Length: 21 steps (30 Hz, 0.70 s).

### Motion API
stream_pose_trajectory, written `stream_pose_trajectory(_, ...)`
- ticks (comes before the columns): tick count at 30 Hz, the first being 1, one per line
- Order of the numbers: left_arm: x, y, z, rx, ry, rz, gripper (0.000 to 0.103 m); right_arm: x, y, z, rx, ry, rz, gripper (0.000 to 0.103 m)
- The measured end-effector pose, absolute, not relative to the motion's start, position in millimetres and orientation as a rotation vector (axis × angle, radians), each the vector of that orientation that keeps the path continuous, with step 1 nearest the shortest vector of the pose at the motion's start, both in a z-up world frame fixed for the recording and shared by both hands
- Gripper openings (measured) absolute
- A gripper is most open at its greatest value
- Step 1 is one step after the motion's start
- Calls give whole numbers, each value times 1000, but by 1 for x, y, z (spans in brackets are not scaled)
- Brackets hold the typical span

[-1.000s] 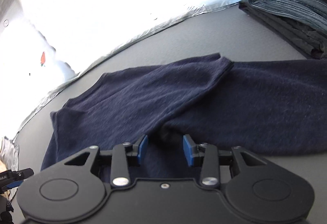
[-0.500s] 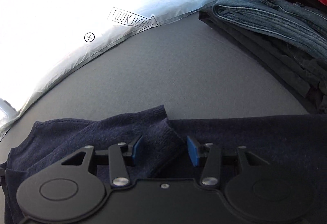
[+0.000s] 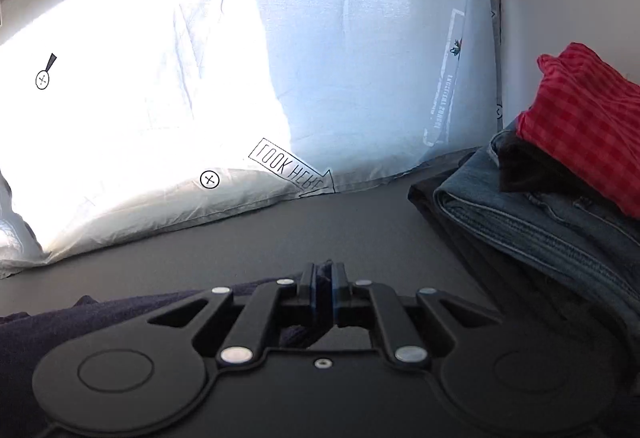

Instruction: Fold clothes

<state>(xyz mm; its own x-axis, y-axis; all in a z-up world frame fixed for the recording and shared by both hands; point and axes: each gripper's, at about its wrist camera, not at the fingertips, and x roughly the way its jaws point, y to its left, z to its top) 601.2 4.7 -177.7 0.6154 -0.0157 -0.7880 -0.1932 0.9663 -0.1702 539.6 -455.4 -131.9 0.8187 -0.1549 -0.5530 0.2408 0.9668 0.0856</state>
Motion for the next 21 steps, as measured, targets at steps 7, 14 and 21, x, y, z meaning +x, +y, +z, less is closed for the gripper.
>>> stream_pose_trajectory(7, 601, -6, -198, -114, 975, 156, 84, 556, -466, -177, 203, 776, -264, 42)
stream_pose_trajectory(14, 568, -7, -194, -49, 1014, 133, 98, 549, -478, -196, 372, 815, -240, 60)
stream_pose_trajectory(21, 518, -6, -200, -85, 1106, 134, 98, 545, -488, -204, 597, 786, -195, 13)
